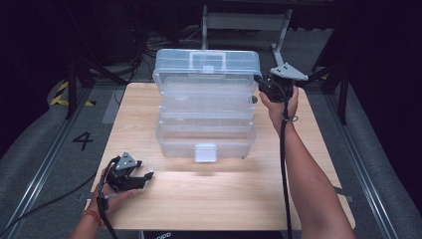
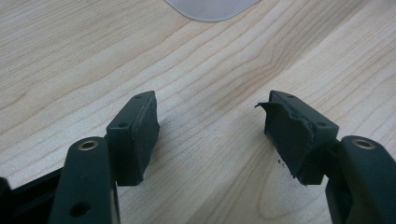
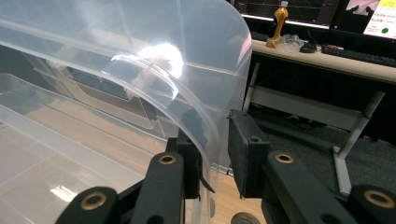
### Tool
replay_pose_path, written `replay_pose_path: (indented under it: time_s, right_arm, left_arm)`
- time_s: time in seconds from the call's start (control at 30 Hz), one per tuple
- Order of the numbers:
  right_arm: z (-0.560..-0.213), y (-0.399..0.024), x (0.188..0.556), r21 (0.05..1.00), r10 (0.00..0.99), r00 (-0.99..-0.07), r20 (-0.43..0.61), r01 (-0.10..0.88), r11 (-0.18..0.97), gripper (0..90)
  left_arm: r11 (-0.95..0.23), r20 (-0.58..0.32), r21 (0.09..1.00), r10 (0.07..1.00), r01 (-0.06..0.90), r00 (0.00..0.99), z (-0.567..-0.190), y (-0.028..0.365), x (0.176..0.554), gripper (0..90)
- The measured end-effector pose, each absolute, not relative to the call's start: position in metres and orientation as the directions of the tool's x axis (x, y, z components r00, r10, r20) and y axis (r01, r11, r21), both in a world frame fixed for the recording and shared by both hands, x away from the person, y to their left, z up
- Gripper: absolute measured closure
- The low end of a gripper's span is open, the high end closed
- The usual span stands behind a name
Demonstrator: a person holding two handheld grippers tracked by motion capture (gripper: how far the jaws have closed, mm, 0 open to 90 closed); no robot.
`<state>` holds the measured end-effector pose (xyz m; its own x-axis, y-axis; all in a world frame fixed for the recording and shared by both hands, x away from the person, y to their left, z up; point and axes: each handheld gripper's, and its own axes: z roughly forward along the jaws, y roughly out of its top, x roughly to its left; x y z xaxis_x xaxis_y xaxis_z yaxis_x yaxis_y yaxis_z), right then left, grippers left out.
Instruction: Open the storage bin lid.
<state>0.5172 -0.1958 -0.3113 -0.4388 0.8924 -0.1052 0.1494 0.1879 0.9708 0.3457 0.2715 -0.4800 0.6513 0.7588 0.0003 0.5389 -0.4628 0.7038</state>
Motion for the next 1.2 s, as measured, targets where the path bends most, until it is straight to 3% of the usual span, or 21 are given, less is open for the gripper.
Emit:
replay_pose_path:
  time_s: [0.57, 1.2]
  right_arm:
    - [-0.306, -0.199, 0.533, 0.973, 0.889, -0.455, -0.058, 0.175, 0.153, 76.9]
    - [-0.302, -0.195, 0.549, 0.968, 0.895, -0.44, -0.073, 0.185, 0.169, 77.1]
  left_arm:
    - [-0.456, -0.006, 0.704, 0.763, 0.545, 0.646, -0.48, 0.271, 0.345, 34.5]
    - [-0.458, 0.003, 0.708, 0.763, 0.538, 0.646, -0.481, 0.271, 0.345, 34.5]
